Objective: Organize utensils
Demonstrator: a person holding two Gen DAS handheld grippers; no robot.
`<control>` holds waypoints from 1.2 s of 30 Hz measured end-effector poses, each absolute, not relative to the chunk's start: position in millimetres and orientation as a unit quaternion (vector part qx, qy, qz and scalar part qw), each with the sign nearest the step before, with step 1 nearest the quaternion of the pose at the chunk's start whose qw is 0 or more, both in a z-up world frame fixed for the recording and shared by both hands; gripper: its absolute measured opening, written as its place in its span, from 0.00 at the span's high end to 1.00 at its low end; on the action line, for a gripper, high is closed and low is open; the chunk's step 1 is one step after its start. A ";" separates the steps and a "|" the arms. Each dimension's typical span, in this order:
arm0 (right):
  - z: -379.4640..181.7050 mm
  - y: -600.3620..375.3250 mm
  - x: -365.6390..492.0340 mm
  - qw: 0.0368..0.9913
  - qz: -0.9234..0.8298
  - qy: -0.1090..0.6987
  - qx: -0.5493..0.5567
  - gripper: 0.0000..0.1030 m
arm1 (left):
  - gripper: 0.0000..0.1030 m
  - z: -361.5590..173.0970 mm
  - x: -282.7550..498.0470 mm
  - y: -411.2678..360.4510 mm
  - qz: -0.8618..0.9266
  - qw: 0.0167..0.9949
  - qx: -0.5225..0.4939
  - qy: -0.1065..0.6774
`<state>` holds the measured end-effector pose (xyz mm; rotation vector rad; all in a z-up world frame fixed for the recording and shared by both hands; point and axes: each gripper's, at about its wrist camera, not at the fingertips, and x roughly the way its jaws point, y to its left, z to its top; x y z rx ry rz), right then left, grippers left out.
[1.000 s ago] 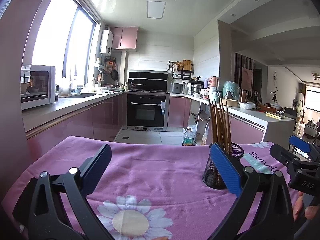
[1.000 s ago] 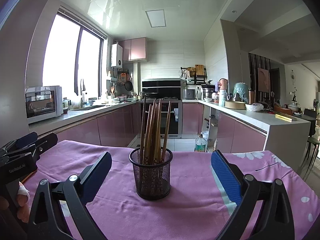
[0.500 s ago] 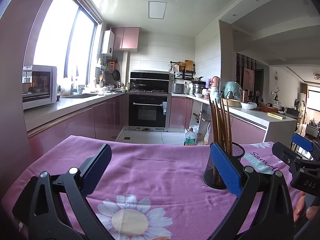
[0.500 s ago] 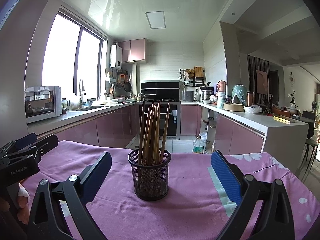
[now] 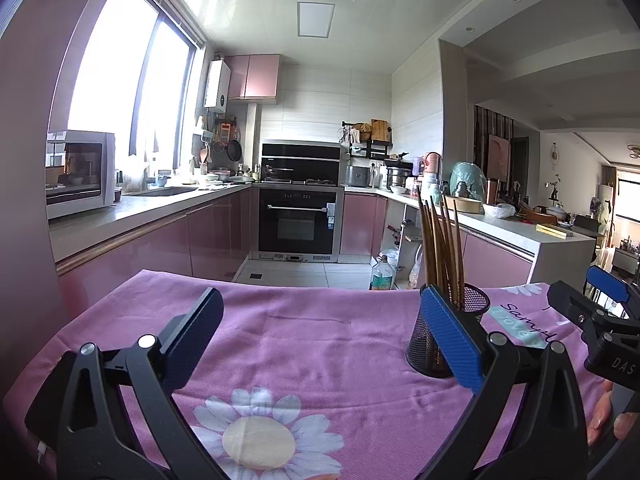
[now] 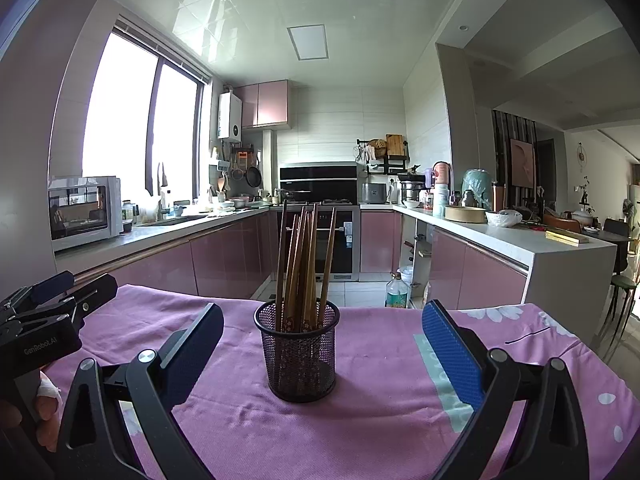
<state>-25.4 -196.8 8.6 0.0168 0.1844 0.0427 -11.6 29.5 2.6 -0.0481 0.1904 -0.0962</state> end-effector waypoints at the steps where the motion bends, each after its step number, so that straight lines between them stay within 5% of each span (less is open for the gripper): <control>1: 8.6 -196.8 -25.2 0.995 0.021 0.092 0.008 0.07 | 0.05 2.4 -11.6 29.5 -0.048 0.994 -0.024 0.095; 36: 7.5 -198.0 -25.6 0.996 0.018 0.085 0.006 0.07 | 0.05 2.0 -12.4 28.2 -0.049 0.994 -0.023 0.097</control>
